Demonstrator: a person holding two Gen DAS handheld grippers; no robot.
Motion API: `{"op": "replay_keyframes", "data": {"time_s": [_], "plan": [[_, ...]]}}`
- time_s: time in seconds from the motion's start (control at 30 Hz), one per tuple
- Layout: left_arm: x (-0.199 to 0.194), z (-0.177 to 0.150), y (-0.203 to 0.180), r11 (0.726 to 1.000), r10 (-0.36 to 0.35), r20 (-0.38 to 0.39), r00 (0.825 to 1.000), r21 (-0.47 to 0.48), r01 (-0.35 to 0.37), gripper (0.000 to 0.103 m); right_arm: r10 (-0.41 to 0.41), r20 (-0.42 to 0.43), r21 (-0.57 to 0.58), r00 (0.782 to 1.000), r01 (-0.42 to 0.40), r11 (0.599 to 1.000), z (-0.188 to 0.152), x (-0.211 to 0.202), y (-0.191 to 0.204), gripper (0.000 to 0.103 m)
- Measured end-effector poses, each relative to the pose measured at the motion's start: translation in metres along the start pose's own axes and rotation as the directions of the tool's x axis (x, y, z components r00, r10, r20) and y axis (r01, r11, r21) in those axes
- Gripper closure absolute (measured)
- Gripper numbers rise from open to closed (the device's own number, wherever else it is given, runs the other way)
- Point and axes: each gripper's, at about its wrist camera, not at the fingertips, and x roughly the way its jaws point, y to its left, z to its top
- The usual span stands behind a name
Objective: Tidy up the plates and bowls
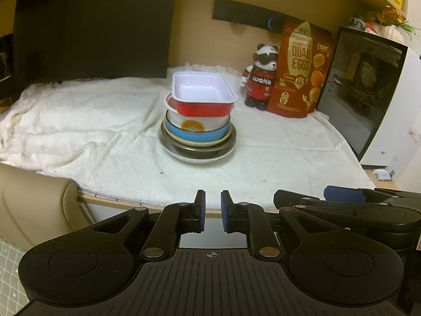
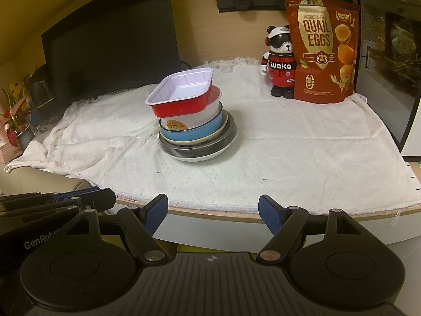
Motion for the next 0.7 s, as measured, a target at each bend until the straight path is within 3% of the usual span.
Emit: {"op": "replay_keyframes", "data": {"time_s": [0.7], "plan": [[0.012, 0.000, 0.012, 1.000, 0.014, -0.021, 1.000, -0.025, -0.014, 0.087, -0.011, -0.006, -0.011, 1.000, 0.011, 1.000, 0.004, 0.005, 0.003, 0.026]]}}
